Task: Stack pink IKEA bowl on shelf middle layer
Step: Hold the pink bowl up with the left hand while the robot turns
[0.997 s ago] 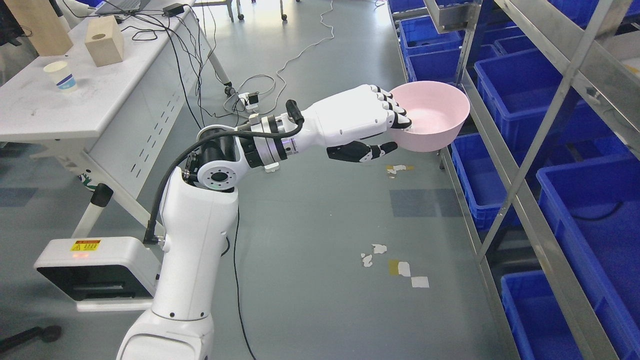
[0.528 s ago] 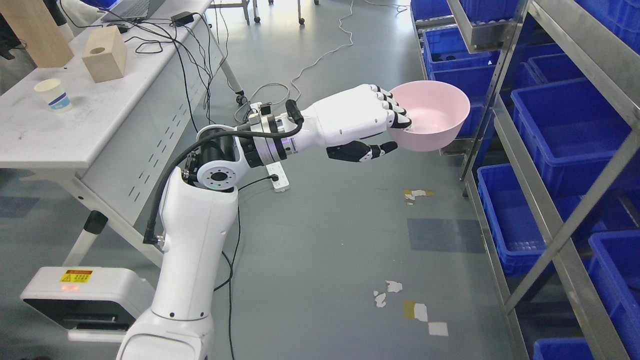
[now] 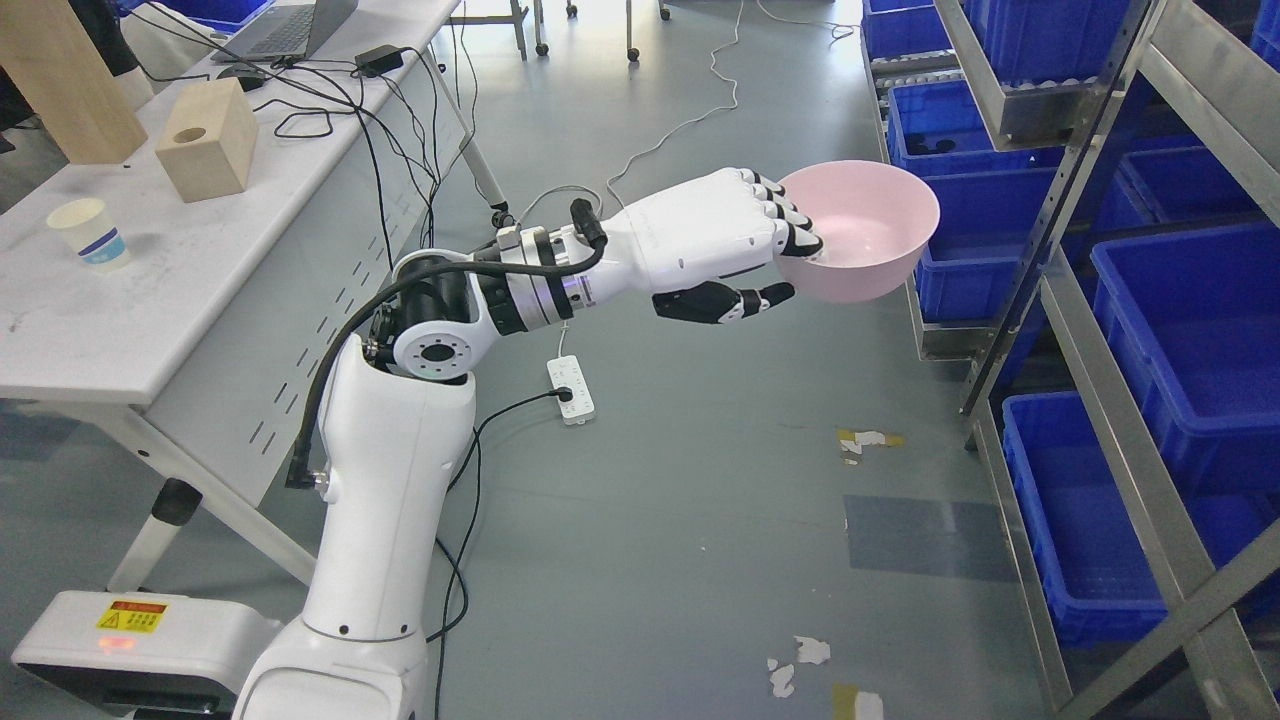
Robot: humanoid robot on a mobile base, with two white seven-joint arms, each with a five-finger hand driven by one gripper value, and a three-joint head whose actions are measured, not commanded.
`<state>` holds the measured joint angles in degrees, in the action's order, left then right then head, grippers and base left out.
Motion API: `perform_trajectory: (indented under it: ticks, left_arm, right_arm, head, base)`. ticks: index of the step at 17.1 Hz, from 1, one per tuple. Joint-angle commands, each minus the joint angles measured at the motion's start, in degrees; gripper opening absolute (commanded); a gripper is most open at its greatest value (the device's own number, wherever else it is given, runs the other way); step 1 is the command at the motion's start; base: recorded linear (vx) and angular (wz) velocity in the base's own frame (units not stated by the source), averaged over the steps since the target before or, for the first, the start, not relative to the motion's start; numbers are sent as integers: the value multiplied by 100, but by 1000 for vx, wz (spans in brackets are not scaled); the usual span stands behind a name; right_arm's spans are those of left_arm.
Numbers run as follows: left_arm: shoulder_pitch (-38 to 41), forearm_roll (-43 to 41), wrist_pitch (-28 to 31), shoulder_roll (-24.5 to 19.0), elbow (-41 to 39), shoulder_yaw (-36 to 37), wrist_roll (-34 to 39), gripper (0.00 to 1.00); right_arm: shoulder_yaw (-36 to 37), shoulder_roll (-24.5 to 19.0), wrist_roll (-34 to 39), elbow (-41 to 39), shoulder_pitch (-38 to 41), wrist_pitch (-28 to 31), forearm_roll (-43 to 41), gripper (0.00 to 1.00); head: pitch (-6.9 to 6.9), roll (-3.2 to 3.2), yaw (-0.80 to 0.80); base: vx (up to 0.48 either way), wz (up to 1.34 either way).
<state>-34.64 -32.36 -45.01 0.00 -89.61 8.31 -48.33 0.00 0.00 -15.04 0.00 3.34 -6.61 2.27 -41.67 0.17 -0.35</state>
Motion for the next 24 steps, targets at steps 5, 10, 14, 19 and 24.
perform_trajectory:
  ticks: [5,10,14,19,24]
  left_arm:
    - [-17,1,1,-100,-4,4,96,2]
    - [-34,1,1,-100,-4,66,105,2]
    - [-43,10,1,-100,-4,101,105,2]
    - [-52,80,1,-100,-4,285,289,3]
    - [-270,221,1,-100,5,365,324,3]
  right_arm:
    - [-18,100,2,-100,0,2,-7,100]
    - [-26,100,2,-100,0,2,2,100]
    - [-18,100,2,-100,0,2,-7,100]
    - [-18,100,2,-100,0,2,2,100]
    - [-18,100,2,-100,0,2,2,100]
  head:
    - [0,0,0]
    - [0,0,0]
    - [0,0,0]
    - [0,0,0]
    - [0,0,0]
  base:
    - [193,-26]
    - [131,-202]
    - [86,-392]
    - [62,-617]
    - [50,-842]
